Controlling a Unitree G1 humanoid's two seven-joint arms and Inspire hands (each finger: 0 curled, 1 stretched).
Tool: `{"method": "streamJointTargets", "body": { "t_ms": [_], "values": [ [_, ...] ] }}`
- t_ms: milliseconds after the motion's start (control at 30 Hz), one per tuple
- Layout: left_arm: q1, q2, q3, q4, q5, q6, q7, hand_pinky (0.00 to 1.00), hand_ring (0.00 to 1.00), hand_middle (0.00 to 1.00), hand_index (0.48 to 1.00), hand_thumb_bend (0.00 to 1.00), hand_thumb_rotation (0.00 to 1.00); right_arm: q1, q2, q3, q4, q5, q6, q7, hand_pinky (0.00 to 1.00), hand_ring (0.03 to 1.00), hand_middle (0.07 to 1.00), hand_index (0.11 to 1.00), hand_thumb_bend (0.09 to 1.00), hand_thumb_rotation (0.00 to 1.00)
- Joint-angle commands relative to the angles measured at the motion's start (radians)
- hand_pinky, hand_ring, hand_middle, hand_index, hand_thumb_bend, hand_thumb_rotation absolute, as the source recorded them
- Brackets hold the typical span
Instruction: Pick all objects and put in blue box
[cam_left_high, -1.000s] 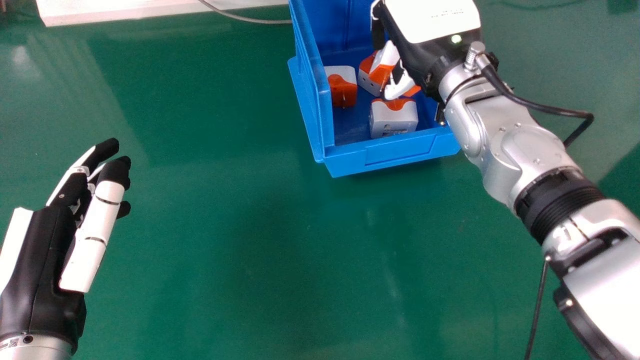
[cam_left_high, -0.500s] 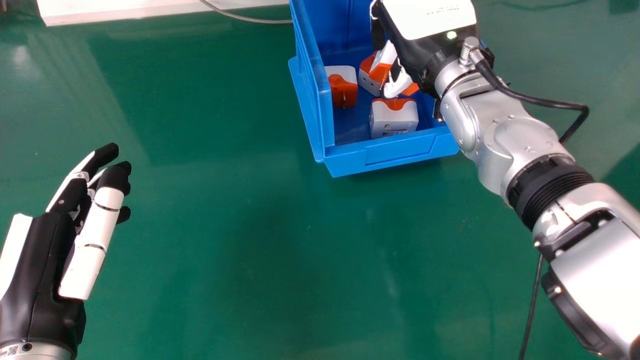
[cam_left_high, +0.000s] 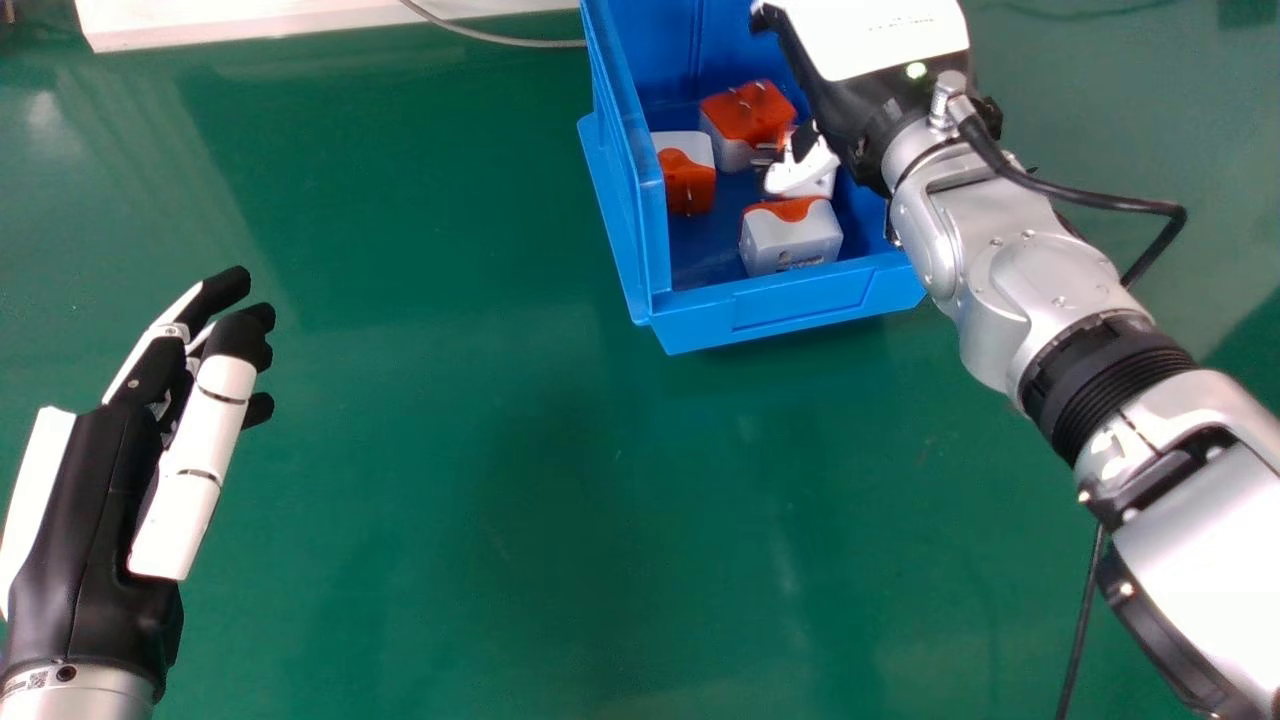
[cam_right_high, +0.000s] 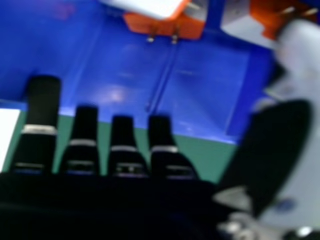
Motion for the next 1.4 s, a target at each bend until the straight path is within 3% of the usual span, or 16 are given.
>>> {"method": "streamJointTargets", "body": {
  "t_ms": [0, 133, 533, 667, 833, 1000, 1233, 1367],
  "values": [
    [-0.008, 0.006, -0.001, -0.006, 0.007, -0.003, 0.005, 0.80, 0.85, 0.86, 0.872, 0.60, 0.89, -0.003, -0.026, -0.007, -0.023, 0.001, 0.014, -0.019, 0.91, 0.962, 0.968, 0.963, 0.530, 0.66],
    [-0.022, 0.009, -0.003, 0.008, 0.013, 0.000, 0.008, 0.79, 0.85, 0.86, 0.870, 0.60, 0.89, 0.005, -0.026, -0.021, -0.029, 0.016, 0.024, -0.033, 0.96, 0.994, 0.995, 0.994, 0.535, 0.76],
    [-0.055, 0.014, -0.007, 0.037, 0.021, 0.010, 0.012, 0.79, 0.85, 0.85, 0.866, 0.60, 0.88, 0.100, -0.029, -0.080, -0.184, 0.060, 0.078, -0.040, 0.99, 1.000, 1.000, 1.000, 0.524, 0.77],
    [-0.073, 0.016, -0.007, 0.050, 0.026, 0.016, 0.013, 0.79, 0.85, 0.85, 0.863, 0.60, 0.88, 0.197, -0.052, -0.109, -0.338, 0.054, 0.063, -0.090, 1.00, 1.000, 1.000, 1.000, 0.516, 0.74],
    [-0.092, 0.021, -0.005, 0.068, 0.023, 0.015, 0.013, 0.78, 0.84, 0.84, 0.860, 0.61, 0.87, 0.299, -0.080, -0.132, -0.492, 0.037, 0.039, -0.137, 1.00, 1.000, 1.000, 1.000, 0.476, 0.68],
    [-0.115, 0.026, 0.001, 0.092, 0.018, 0.010, 0.010, 0.79, 0.85, 0.85, 0.859, 0.60, 0.87, 0.526, -0.106, -0.182, -0.822, 0.023, 0.031, -0.191, 1.00, 1.000, 1.000, 1.000, 0.432, 0.63],
    [-0.144, 0.036, 0.012, 0.126, 0.013, 0.001, 0.005, 0.79, 0.85, 0.85, 0.861, 0.60, 0.87, 0.790, -0.062, -0.229, -1.195, -0.009, 0.055, -0.205, 1.00, 1.000, 1.000, 1.000, 0.368, 0.55],
    [-0.158, 0.041, 0.015, 0.146, 0.011, -0.006, 0.004, 0.79, 0.85, 0.85, 0.862, 0.60, 0.87, 0.894, -0.027, -0.240, -1.286, -0.038, 0.046, -0.235, 1.00, 1.000, 1.000, 1.000, 0.363, 0.55]
  ]
}}
